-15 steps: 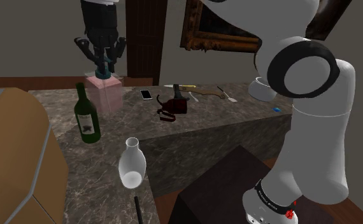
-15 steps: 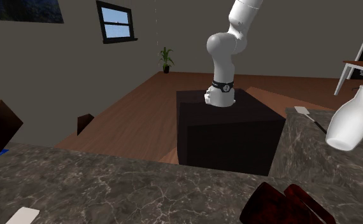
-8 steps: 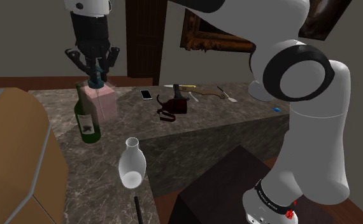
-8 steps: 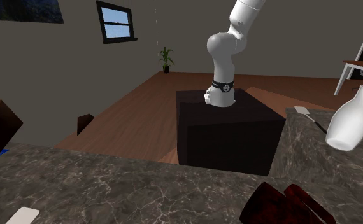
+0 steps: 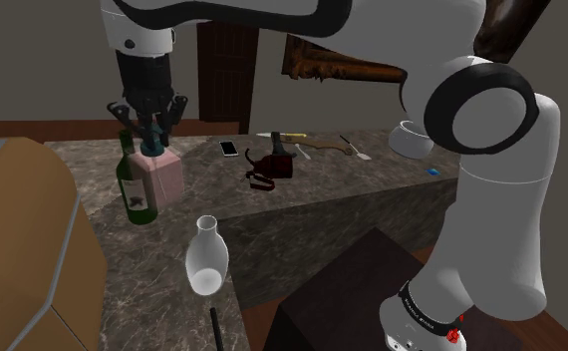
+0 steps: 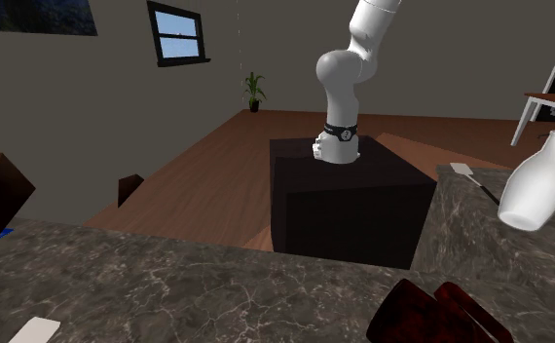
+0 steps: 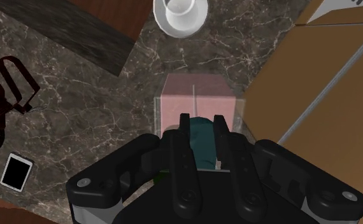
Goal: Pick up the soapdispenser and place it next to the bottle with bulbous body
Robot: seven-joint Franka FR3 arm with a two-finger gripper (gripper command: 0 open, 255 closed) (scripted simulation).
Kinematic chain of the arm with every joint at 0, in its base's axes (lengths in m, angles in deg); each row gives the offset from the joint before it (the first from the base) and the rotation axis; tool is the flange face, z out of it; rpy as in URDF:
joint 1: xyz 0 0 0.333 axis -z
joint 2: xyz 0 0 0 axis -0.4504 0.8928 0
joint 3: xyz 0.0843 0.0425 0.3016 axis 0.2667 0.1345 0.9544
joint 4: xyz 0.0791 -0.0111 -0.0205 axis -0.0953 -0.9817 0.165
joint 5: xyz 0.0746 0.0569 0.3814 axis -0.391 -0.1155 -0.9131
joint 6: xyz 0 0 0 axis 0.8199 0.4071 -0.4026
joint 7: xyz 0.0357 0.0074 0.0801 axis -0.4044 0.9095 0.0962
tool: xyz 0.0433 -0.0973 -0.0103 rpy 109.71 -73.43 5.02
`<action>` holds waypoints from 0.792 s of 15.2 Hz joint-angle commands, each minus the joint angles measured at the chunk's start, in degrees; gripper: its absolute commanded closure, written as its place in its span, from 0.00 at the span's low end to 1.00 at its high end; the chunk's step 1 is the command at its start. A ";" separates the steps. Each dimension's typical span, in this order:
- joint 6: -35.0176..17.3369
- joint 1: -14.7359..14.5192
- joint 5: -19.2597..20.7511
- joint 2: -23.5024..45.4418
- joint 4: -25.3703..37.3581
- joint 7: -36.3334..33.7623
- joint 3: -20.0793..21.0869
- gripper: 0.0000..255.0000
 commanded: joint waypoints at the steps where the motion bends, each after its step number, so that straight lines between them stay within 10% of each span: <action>1: -2.00 0.20 -0.09 -0.70 -2.66 0.06 -0.01 1.00; 12: -10.92 0.61 -0.17 -1.50 -12.38 0.05 -0.09 1.00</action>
